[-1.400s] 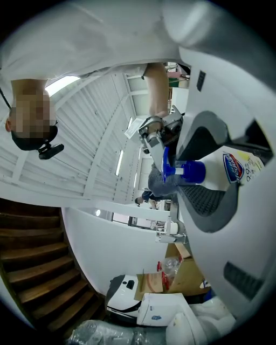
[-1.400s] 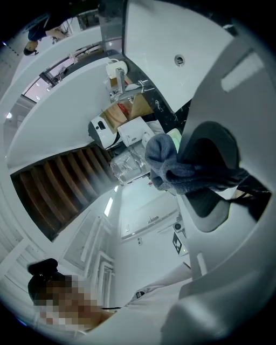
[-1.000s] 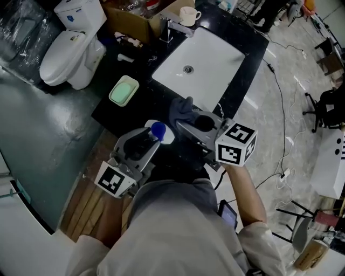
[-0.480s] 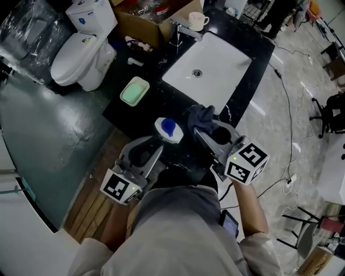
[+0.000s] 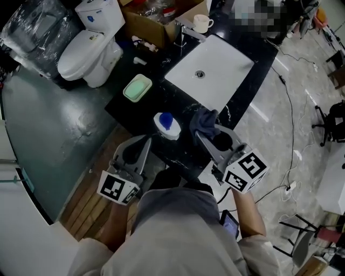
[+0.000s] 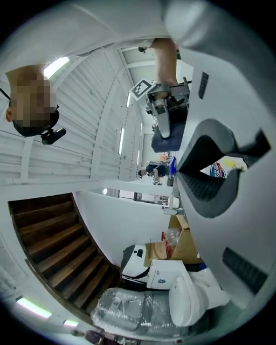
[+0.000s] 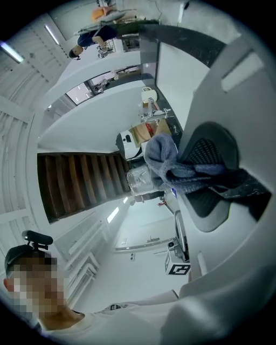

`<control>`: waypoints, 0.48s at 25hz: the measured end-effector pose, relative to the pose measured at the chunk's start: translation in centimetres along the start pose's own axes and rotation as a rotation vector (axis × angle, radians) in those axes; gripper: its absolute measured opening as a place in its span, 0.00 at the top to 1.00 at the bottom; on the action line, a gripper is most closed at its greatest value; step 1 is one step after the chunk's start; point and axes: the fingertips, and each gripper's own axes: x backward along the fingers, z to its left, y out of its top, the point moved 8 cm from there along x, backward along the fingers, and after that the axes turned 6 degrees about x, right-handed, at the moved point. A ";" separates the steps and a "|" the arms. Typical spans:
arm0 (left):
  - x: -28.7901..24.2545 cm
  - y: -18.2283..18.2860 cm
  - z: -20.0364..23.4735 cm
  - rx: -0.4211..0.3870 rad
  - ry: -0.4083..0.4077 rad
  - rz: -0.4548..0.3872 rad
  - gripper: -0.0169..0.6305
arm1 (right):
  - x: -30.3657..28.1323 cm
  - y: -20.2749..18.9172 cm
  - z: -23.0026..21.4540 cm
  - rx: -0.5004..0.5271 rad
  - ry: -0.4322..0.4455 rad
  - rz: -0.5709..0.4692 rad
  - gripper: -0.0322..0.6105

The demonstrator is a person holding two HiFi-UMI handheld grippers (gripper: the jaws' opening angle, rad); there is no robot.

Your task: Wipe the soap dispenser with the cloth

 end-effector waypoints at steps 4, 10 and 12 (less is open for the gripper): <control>0.7 0.6 -1.6 0.038 0.041 -0.013 0.96 | 1.5 0.4 1.0 0.061 0.023 0.007 0.84; 1.4 0.3 -5.0 0.057 0.105 -0.014 0.96 | 3.9 0.4 2.3 0.108 0.078 0.022 0.85; 1.6 0.0 -6.3 0.053 0.126 -0.012 0.96 | 4.8 0.2 2.5 0.112 0.091 0.024 0.85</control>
